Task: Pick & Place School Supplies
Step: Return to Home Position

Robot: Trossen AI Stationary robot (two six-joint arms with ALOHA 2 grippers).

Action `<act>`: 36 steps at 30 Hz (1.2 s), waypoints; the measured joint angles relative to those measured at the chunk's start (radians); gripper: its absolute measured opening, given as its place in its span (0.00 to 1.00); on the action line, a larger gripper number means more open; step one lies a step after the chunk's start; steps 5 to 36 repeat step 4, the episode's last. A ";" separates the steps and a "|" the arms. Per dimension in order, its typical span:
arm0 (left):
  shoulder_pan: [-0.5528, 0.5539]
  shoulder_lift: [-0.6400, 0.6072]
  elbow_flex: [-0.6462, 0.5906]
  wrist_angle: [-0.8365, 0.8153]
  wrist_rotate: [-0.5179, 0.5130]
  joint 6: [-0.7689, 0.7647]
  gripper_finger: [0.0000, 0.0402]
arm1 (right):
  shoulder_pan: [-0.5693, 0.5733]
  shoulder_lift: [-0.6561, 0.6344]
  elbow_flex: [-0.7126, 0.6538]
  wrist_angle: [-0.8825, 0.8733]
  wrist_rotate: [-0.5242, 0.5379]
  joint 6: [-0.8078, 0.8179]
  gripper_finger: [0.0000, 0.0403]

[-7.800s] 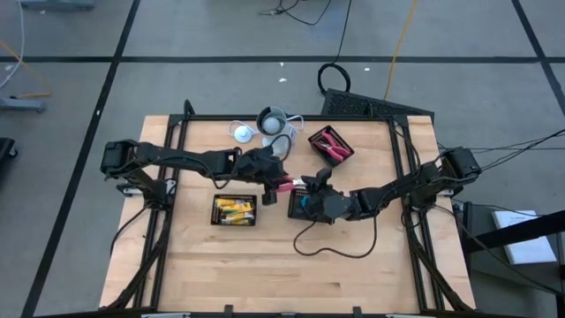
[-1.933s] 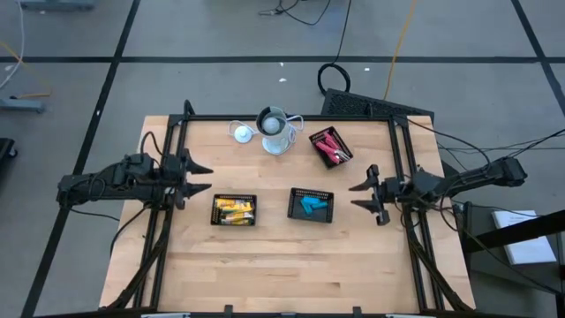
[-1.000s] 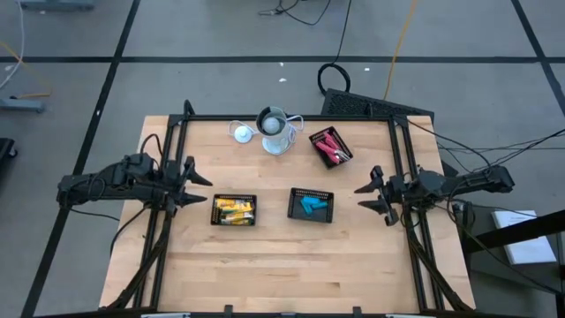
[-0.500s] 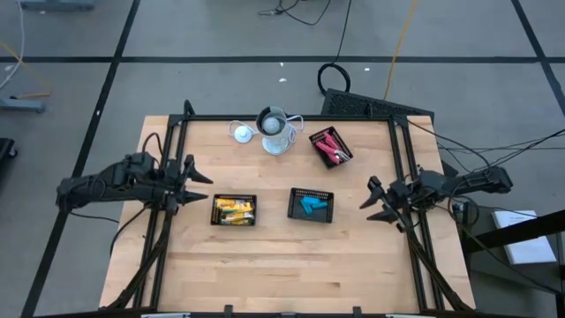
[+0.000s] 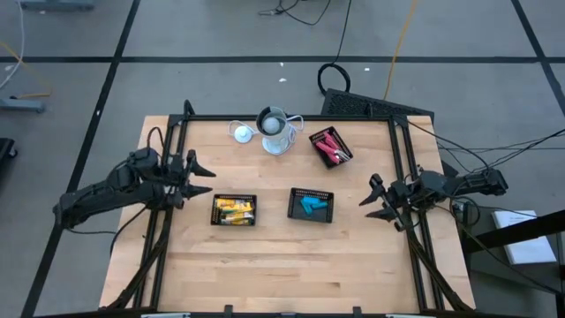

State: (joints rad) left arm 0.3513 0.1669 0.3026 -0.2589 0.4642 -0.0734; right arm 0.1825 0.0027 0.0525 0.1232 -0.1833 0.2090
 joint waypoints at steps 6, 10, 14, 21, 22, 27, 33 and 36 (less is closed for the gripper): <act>0.081 0.000 -0.077 0.084 0.087 -0.026 0.58 | 0.000 0.000 0.000 -0.014 0.097 -0.038 0.42; 0.081 0.000 -0.077 0.084 0.087 -0.026 0.58 | 0.000 0.000 0.000 -0.014 0.097 -0.038 0.42; 0.081 0.000 -0.077 0.084 0.087 -0.026 0.58 | 0.000 0.000 0.000 -0.014 0.097 -0.038 0.42; 0.081 0.000 -0.077 0.084 0.087 -0.026 0.58 | 0.000 0.000 0.000 -0.014 0.097 -0.038 0.42; 0.081 0.000 -0.077 0.084 0.087 -0.026 0.58 | 0.000 0.000 0.000 -0.014 0.097 -0.038 0.42; 0.081 0.000 -0.077 0.084 0.087 -0.026 0.58 | 0.000 0.000 0.000 -0.014 0.097 -0.038 0.42; 0.081 0.000 -0.077 0.084 0.087 -0.026 0.58 | 0.000 0.000 0.000 -0.014 0.097 -0.038 0.42; 0.081 0.000 -0.077 0.084 0.087 -0.026 0.58 | 0.000 0.000 0.000 -0.014 0.097 -0.038 0.42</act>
